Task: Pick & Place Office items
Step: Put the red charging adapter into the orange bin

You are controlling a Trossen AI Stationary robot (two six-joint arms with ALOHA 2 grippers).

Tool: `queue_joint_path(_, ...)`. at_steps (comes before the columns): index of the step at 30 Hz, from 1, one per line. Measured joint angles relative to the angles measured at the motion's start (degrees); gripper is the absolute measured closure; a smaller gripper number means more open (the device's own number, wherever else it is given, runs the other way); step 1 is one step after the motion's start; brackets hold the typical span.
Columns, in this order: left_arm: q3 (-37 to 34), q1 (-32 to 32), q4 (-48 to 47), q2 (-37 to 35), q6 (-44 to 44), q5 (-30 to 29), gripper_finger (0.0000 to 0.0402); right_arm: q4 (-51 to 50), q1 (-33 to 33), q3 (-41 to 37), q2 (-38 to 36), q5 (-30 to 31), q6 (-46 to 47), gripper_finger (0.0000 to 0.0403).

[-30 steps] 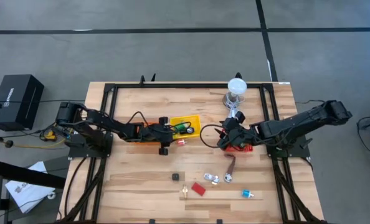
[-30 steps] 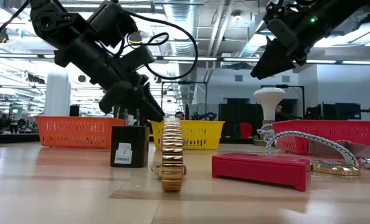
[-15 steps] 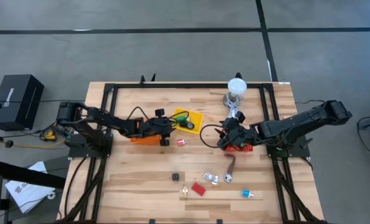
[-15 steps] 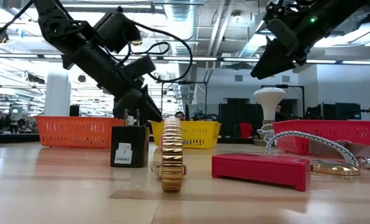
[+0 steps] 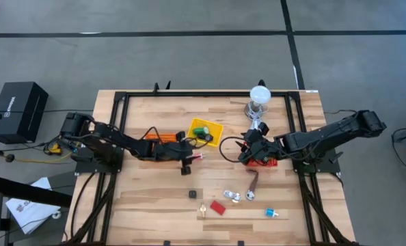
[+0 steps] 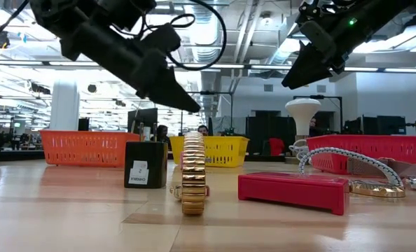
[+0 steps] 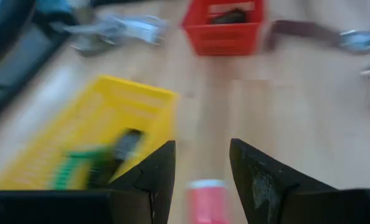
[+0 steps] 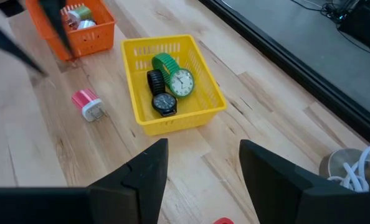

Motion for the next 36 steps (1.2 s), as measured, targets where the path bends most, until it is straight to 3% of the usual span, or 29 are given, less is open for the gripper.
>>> queue_joint_path(5, -0.94, -1.74, -0.07, 0.0, -4.02, 1.67, 0.025, 0.01, 0.0, 0.0, 0.0, -0.02, 0.0, 0.0214)
queue_joint_path(16, -0.96, 0.95, 1.62, 5.02, -9.38, 5.04, 0.0162, 0.85, -0.22, 0.02, 0.0, -0.04, -0.09, 0.0214)
queue_joint_path(23, -0.83, 1.6, 2.12, 9.11, -9.38, 0.53, 0.0162, 1.03, -0.24, 0.02, -0.01, -0.02, -0.17, 0.0214)
queue_joint_path(36, -0.83, 4.05, 2.12, 9.16, -9.6, 8.39, 0.017, 1.07, -0.24, 0.02, -0.02, -0.04, -0.02, 0.0214)
